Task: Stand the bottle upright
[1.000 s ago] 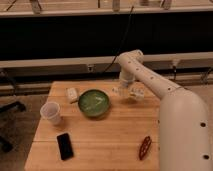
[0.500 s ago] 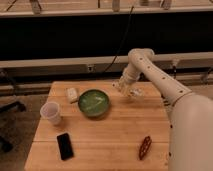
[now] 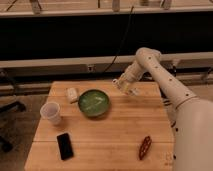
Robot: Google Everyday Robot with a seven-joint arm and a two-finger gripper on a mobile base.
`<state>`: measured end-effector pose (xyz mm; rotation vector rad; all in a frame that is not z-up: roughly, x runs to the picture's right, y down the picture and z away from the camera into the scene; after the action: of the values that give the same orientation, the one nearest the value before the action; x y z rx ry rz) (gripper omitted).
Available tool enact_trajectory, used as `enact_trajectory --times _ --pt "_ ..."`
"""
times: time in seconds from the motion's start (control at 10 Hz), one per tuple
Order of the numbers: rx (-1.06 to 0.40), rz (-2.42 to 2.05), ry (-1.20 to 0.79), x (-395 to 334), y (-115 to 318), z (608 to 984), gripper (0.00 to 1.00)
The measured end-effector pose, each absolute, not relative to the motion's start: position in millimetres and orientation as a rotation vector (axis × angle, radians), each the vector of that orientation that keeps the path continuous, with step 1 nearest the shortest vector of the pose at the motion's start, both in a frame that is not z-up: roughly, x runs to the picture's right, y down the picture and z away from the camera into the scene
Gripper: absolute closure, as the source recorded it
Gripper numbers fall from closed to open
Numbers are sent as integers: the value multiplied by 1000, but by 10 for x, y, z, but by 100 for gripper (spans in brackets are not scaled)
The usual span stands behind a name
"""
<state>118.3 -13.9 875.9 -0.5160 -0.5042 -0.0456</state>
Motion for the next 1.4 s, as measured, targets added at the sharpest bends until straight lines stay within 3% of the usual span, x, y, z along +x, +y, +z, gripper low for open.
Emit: enact_trajectory --times 0.7,1.4 --pt "-398 67 -646 1219 -300 8735 100" --pt "-199 188 -599 1401 -431 8630 100"
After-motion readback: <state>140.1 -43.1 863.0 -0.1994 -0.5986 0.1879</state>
